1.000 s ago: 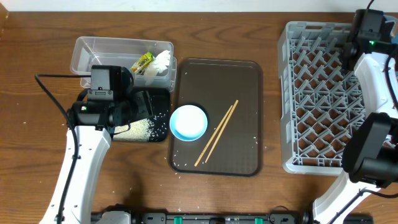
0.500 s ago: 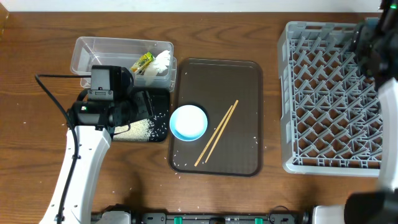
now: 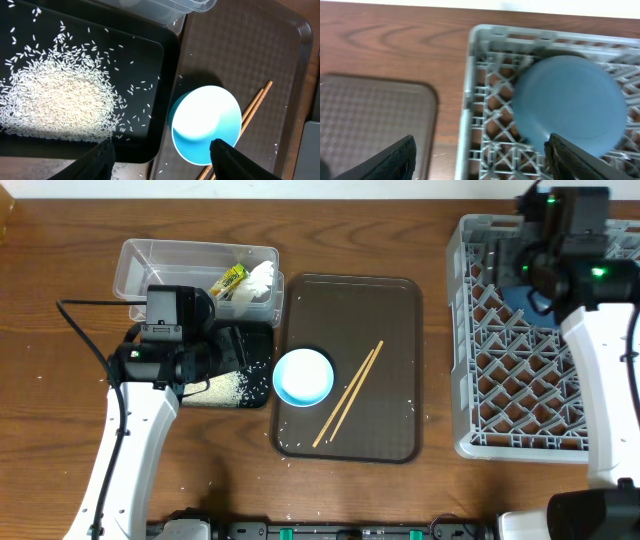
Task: Sort waste into correct bins and load items into the dishwasher rack
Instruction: 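Lower the blue plate into the rack's back area and release it, then reach the right gripper to the light-blue bowl and grasp it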
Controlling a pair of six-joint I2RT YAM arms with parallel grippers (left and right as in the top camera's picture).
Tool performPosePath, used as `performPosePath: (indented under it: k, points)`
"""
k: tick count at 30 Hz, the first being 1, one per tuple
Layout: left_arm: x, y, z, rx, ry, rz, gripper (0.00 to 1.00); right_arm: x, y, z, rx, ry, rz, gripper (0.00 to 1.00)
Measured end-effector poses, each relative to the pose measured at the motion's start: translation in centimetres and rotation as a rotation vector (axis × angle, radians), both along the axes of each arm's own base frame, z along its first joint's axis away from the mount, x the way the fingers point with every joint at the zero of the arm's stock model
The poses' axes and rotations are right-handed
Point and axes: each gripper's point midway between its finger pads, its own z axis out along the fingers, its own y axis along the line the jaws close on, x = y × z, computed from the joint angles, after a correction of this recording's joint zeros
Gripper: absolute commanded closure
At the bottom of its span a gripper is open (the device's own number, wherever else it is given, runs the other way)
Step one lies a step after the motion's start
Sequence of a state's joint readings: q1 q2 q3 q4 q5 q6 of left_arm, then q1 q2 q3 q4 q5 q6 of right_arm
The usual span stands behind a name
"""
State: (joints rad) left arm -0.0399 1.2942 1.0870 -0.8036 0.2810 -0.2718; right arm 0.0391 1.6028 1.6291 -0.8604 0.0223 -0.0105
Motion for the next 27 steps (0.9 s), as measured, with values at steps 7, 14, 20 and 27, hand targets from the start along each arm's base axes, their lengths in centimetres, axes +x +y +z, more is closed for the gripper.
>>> performPosePath:
  k: [7,14,20,27]
  points:
    - [0.0,0.0,0.0,0.0,0.001,0.0,0.36,-1.1,6.3,-1.4,0.019,0.038,0.139,0.19]
    - [-0.2,0.0,-0.1,0.0,0.011,0.0,0.36,-3.3,13.2,-6.2,0.09,0.106,0.317,0.22]
    - [-0.6,0.0,-0.3,0.001,0.028,0.0,0.36,-6.8,19.6,-11.1,0.159,0.154,0.491,0.25]
    - [-1.0,0.0,-0.5,0.002,0.045,0.0,0.36,-10.2,25.0,-14.0,0.216,0.144,0.612,0.36]
